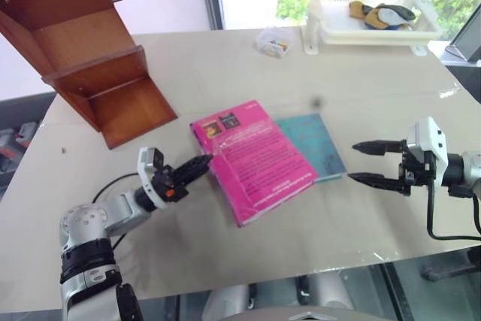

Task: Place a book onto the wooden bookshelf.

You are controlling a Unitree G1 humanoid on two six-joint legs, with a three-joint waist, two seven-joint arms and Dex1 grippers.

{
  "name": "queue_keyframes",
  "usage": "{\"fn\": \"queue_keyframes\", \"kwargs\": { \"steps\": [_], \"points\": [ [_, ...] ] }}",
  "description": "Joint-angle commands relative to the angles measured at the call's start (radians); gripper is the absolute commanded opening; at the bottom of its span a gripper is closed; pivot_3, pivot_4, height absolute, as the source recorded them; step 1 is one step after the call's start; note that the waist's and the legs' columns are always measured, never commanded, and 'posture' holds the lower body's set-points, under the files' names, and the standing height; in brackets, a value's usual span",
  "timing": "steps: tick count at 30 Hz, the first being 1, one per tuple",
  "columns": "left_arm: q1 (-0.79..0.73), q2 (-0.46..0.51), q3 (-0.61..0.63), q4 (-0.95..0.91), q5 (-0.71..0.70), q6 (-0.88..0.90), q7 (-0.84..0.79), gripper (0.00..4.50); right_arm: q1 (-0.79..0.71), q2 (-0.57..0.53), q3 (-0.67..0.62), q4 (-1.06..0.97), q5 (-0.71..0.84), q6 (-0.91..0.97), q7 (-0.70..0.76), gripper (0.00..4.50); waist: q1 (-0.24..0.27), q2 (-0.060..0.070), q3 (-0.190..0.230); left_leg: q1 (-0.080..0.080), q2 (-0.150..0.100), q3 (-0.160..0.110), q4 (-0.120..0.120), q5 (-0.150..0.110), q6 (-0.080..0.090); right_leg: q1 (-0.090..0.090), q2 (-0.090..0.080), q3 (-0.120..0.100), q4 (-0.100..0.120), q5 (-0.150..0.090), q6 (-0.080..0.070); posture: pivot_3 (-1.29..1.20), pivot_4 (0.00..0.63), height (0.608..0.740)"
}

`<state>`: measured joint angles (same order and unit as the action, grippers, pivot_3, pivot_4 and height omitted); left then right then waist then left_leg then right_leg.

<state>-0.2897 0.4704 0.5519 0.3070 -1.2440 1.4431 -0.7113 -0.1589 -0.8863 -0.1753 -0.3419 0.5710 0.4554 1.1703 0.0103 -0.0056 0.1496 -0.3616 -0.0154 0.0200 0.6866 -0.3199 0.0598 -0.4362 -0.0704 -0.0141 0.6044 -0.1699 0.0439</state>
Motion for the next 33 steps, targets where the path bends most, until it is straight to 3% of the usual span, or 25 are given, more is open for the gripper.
{"fn": "queue_keyframes", "kwargs": {
  "steps": [1,6,13,17,20,24,33],
  "points": [
    [-0.025,-0.013,0.039,-0.078,-0.056,-0.039,0.016,0.12,-0.001,-0.017,-0.035,0.004,0.004,-0.023,0.005,3.15,0.002,-0.001,0.000,0.000,0.000,0.000,0.000,0.000,0.000,0.000,0.000,0.000,0.000,0.000,0.000,0.00,0.150,0.740],
    [-0.170,-0.048,0.006,-0.263,-0.069,-0.159,0.075,0.12,-0.055,-0.006,-0.109,0.102,0.054,-0.018,-0.002,3.15,0.010,-0.006,0.004,-0.002,0.000,-0.002,0.001,0.000,0.000,0.000,-0.001,-0.001,0.000,0.000,0.000,0.00,0.150,0.740],
    [-0.406,-0.027,-0.146,-0.477,0.117,-0.413,0.113,0.12,-0.129,-0.006,-0.164,0.264,0.070,-0.044,0.019,3.15,0.004,-0.006,0.004,-0.003,-0.001,-0.001,-0.001,0.000,0.000,0.000,0.000,-0.001,-0.003,0.002,0.003,0.00,0.150,0.740],
    [-0.528,0.073,-0.314,-0.551,0.361,-0.603,0.056,0.12,-0.204,0.006,-0.188,0.339,0.097,-0.054,0.008,3.15,-0.002,-0.006,0.005,-0.002,-0.001,0.001,-0.002,0.000,0.000,-0.001,0.001,0.000,-0.003,0.002,0.003,0.00,0.150,0.740],
    [-0.579,0.122,-0.378,-0.541,0.467,-0.687,0.025,0.12,-0.236,0.007,-0.195,0.378,0.105,-0.059,0.015,3.15,0.001,-0.006,0.005,-0.002,-0.001,0.001,-0.002,0.000,0.000,-0.001,0.002,0.000,-0.004,0.002,0.003,0.00,0.150,0.740],
    [-0.665,0.343,-0.548,-0.498,0.819,-0.960,-0.100,0.12,-0.316,0.004,-0.215,0.464,0.137,-0.052,0.042,3.15,-0.001,-0.006,0.006,-0.002,-0.002,0.001,-0.002,0.000,0.000,0.000,0.003,0.000,-0.004,0.002,0.004,0.00,0.150,0.740],
    [-0.713,0.584,-0.536,-0.417,1.025,-1.167,-0.252,0.12,-0.370,0.012,-0.199,0.546,0.149,-0.060,0.124,3.15,0.003,-0.005,0.008,-0.006,0.000,0.000,-0.002,0.000,0.001,-0.001,0.004,-0.002,-0.009,0.002,0.004,0.00,0.150,0.740]
  ]
}}
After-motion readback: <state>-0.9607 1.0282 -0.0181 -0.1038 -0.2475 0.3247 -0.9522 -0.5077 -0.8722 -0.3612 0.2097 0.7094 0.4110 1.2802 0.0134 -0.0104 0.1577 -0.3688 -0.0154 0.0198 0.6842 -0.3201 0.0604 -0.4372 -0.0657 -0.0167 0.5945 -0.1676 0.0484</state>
